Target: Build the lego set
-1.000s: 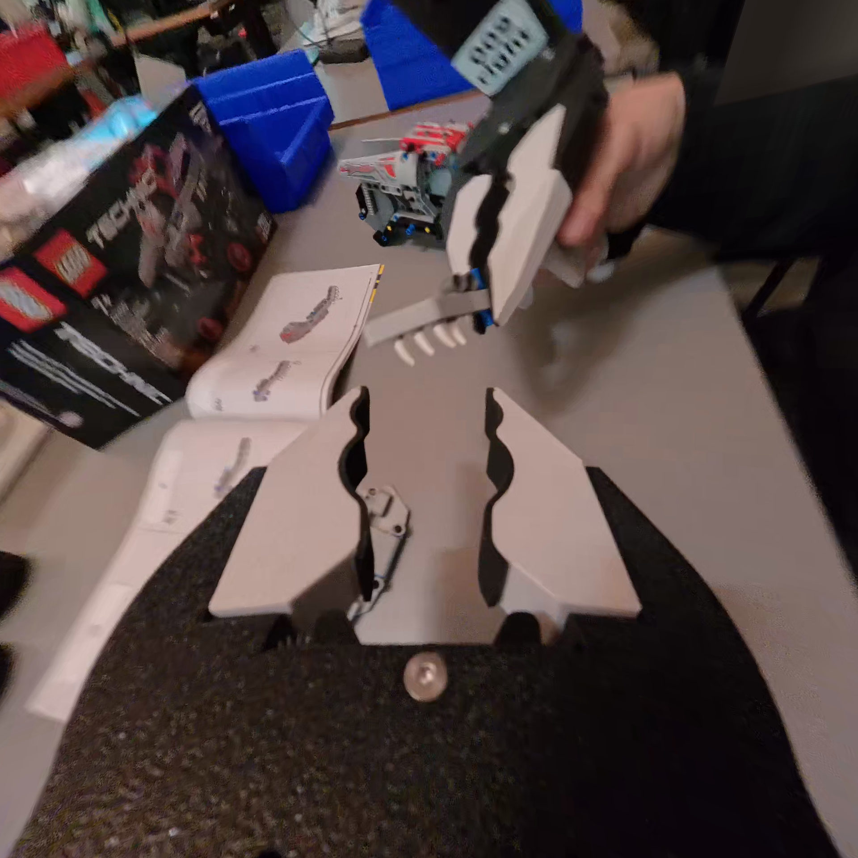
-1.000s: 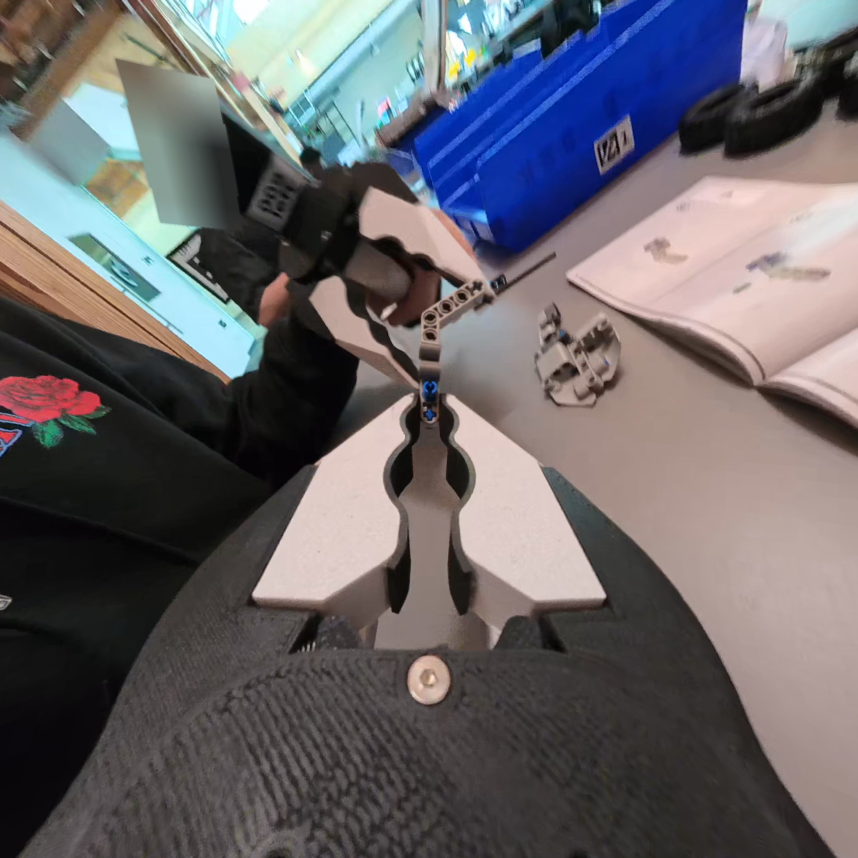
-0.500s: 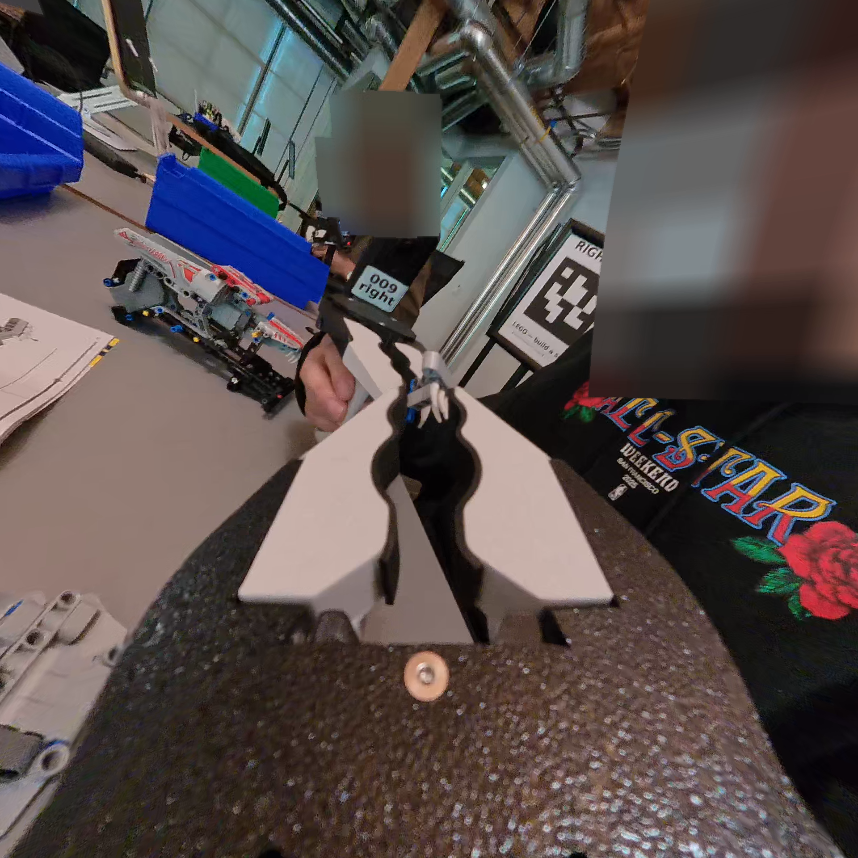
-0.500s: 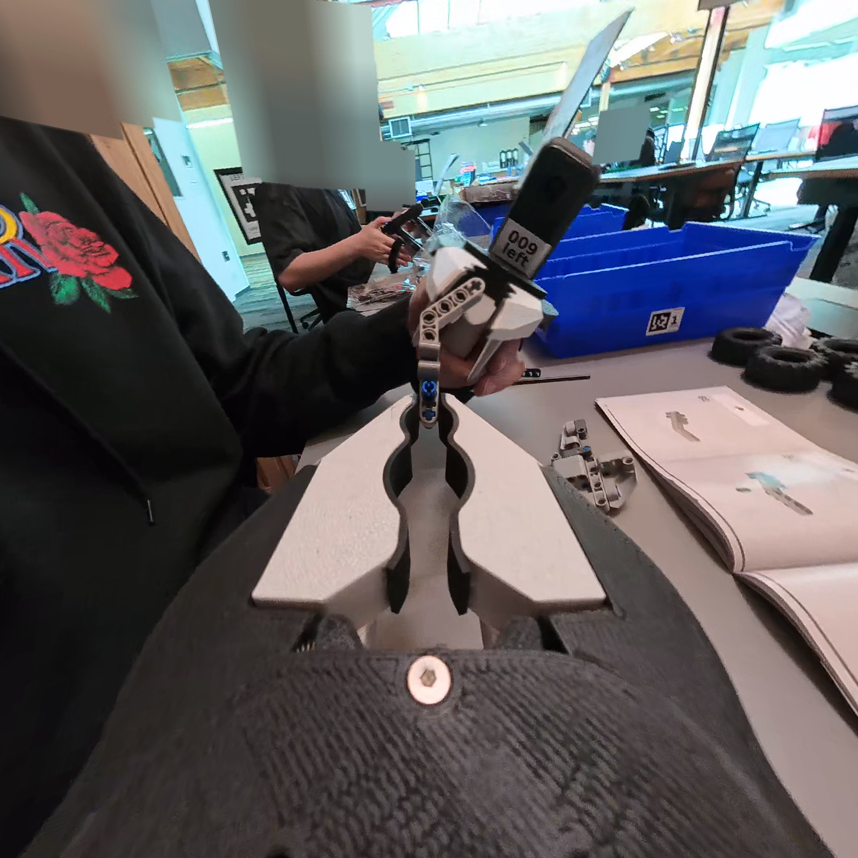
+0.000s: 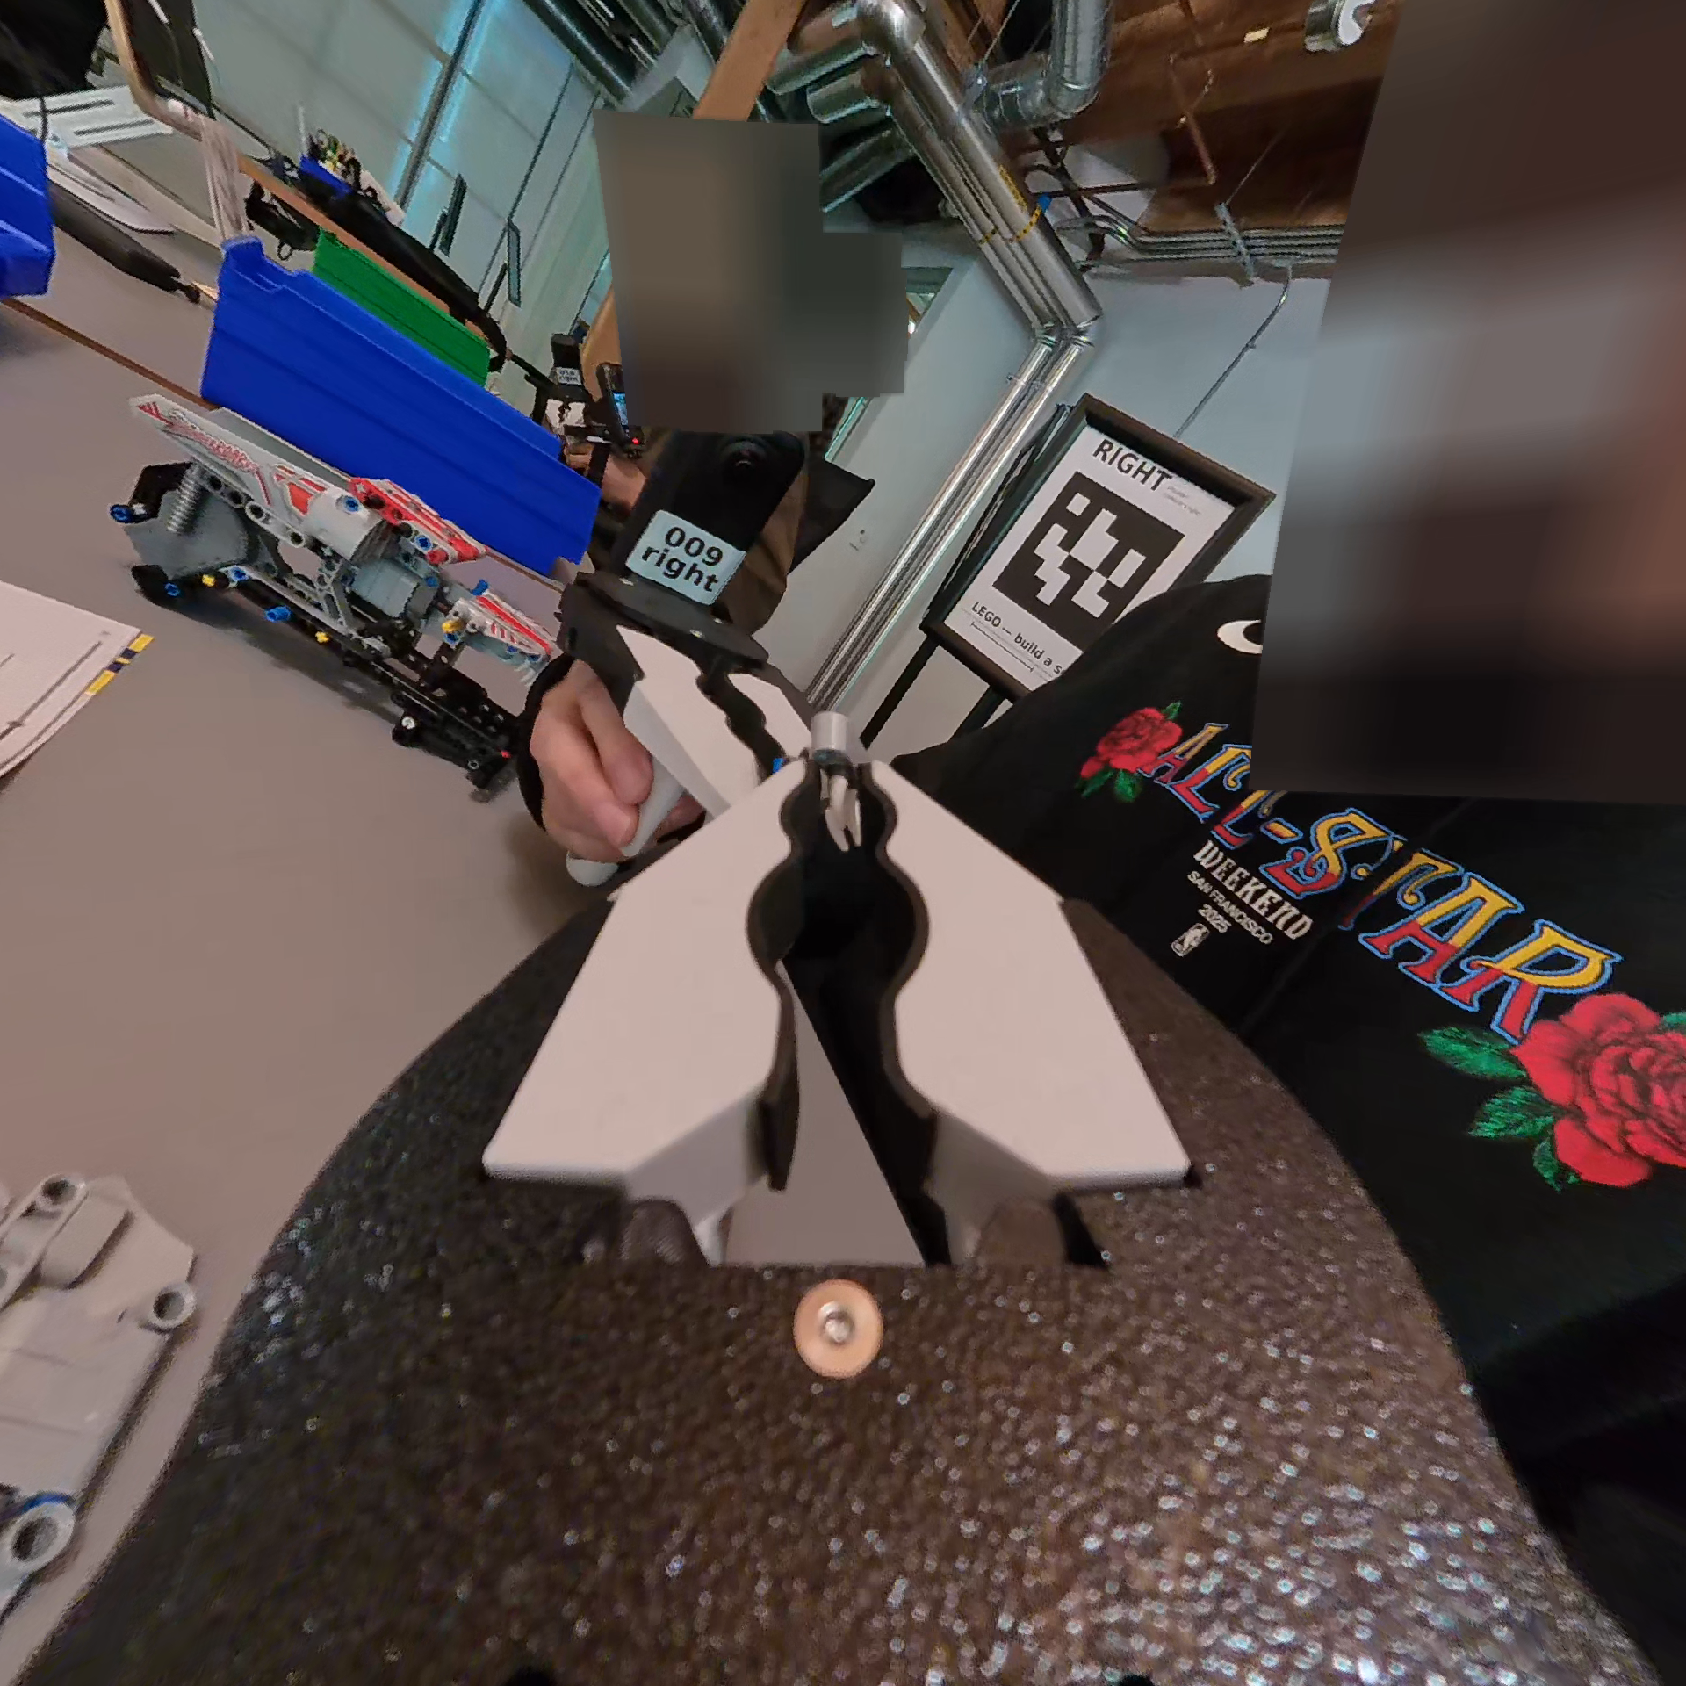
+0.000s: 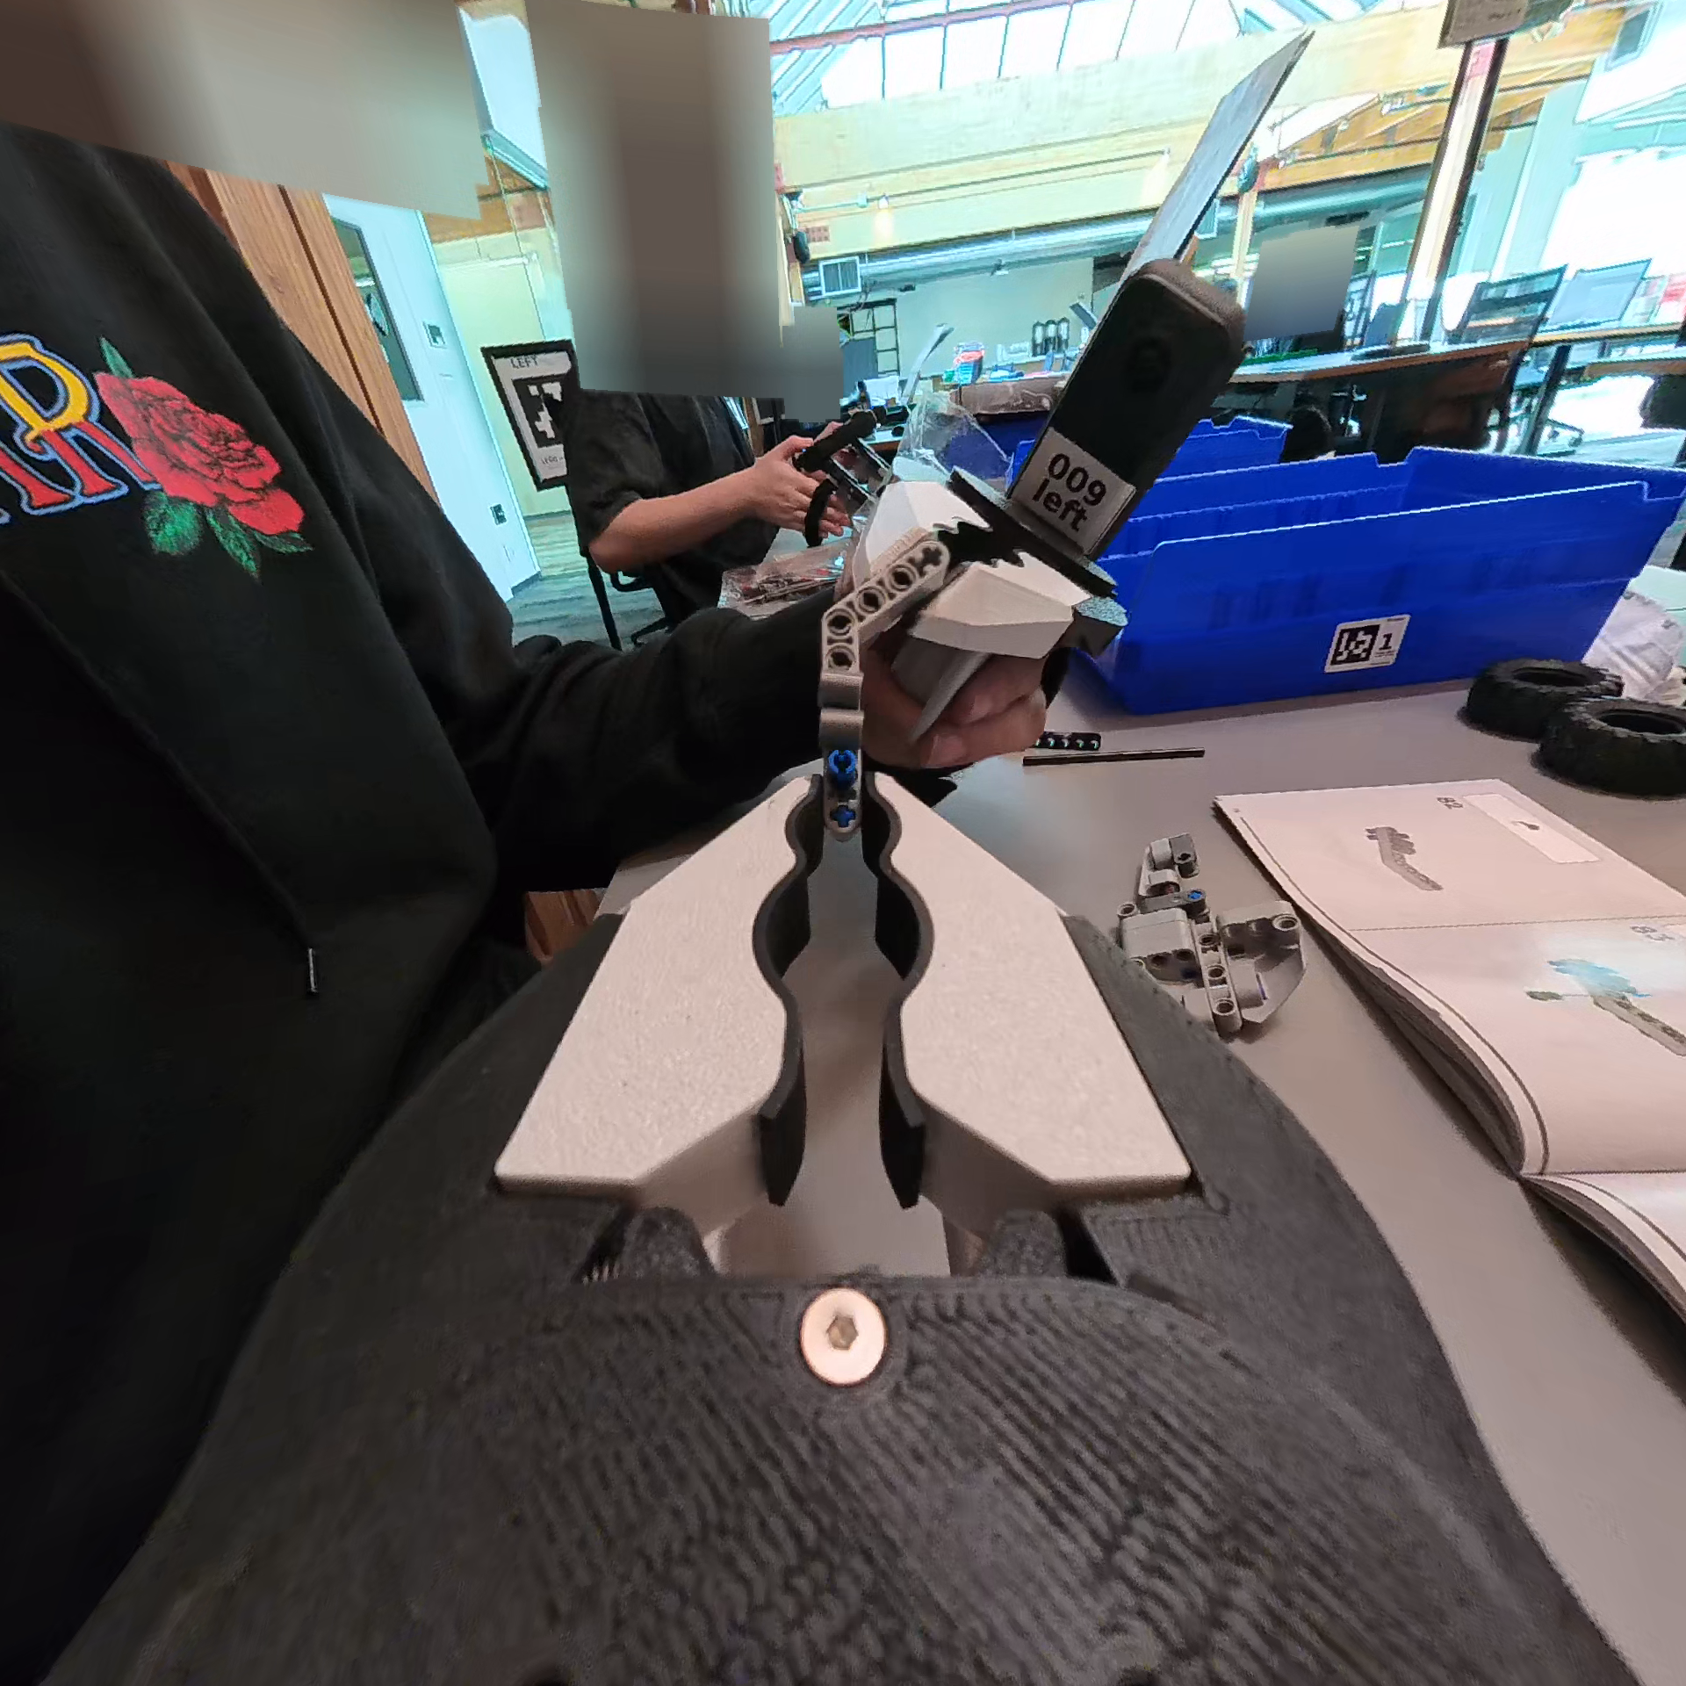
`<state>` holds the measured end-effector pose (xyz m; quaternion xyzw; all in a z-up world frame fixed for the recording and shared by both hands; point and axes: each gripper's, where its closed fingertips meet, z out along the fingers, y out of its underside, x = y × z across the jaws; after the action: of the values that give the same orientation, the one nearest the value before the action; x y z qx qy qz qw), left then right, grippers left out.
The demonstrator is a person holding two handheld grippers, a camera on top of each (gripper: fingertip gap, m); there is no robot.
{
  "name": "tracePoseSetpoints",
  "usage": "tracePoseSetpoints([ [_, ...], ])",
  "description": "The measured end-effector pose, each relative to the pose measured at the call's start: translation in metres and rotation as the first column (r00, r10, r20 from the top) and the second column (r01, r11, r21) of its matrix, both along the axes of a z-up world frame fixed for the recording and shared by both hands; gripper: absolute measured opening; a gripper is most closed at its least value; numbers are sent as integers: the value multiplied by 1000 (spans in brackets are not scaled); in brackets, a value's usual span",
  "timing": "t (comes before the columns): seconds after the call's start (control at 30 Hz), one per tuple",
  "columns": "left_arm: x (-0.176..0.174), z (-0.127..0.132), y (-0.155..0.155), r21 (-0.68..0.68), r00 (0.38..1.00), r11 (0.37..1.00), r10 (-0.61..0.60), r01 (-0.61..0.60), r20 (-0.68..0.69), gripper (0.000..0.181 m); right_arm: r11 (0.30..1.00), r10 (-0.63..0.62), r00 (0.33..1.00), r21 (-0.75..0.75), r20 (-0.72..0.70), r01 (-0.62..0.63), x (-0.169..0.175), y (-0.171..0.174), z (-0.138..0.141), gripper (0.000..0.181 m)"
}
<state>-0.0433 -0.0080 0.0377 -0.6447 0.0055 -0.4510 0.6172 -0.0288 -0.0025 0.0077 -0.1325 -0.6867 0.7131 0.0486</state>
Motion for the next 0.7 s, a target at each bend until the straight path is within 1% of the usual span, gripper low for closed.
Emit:
tracePoseSetpoints([
  [0.1,1,0,0,11,1000,1000,3,-3,-25,4,1000,-5,1000,-5,-1,5,0,2,1,6],
  [0.27,-1,2,1,31,1000,999,20,-20,-14,4,1000,-14,1000,-18,-4,14,-1,4,4,6],
  [0.4,-3,-1,3,17,999,999,41,-40,-31,1,1000,-9,1000,-20,5,9,0,6,3,6],
  [0.7,-8,-9,7,1,994,997,72,-72,-78,1,996,-51,999,77,7,51,-5,7,-9,6],
])
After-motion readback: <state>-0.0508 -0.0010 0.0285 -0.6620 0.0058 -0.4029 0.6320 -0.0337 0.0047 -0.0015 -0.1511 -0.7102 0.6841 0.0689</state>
